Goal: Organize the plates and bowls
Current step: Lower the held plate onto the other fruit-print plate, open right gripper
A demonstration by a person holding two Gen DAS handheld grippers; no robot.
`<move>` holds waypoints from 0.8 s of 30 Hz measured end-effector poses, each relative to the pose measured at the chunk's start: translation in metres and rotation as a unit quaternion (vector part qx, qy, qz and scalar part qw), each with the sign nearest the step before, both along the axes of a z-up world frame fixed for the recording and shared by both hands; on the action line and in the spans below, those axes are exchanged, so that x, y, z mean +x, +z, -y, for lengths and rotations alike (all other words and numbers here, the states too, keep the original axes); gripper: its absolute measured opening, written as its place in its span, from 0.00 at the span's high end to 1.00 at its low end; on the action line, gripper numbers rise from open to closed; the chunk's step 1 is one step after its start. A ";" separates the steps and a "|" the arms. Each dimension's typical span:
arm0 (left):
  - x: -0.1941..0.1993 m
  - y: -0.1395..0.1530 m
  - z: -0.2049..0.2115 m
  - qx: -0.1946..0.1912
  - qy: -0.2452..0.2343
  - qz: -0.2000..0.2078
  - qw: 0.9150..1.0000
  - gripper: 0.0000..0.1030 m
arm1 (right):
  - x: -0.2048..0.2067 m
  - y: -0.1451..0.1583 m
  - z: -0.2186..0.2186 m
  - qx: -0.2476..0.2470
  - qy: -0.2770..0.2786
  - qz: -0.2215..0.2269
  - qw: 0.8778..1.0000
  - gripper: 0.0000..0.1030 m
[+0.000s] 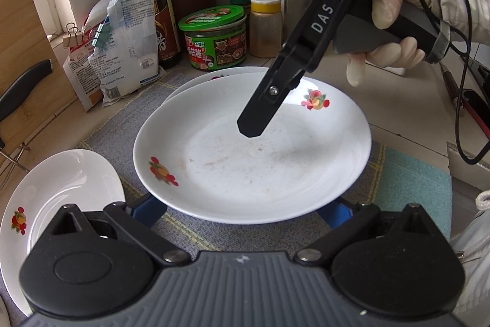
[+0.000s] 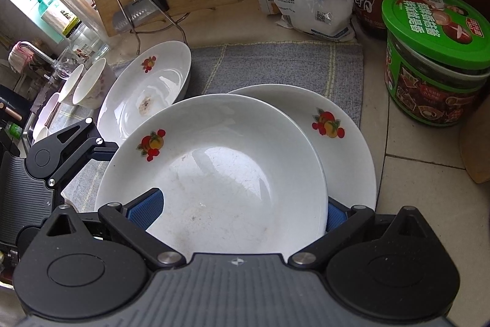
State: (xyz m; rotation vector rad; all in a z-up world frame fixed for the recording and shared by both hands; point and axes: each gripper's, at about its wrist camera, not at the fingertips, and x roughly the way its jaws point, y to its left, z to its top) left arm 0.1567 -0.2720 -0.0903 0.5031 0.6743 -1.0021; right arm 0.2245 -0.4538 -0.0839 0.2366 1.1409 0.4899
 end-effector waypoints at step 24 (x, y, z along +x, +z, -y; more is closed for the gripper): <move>0.007 -0.003 0.003 0.005 -0.007 0.012 1.000 0.01 | -0.009 0.001 0.007 -0.013 -0.028 -0.006 1.000 0.00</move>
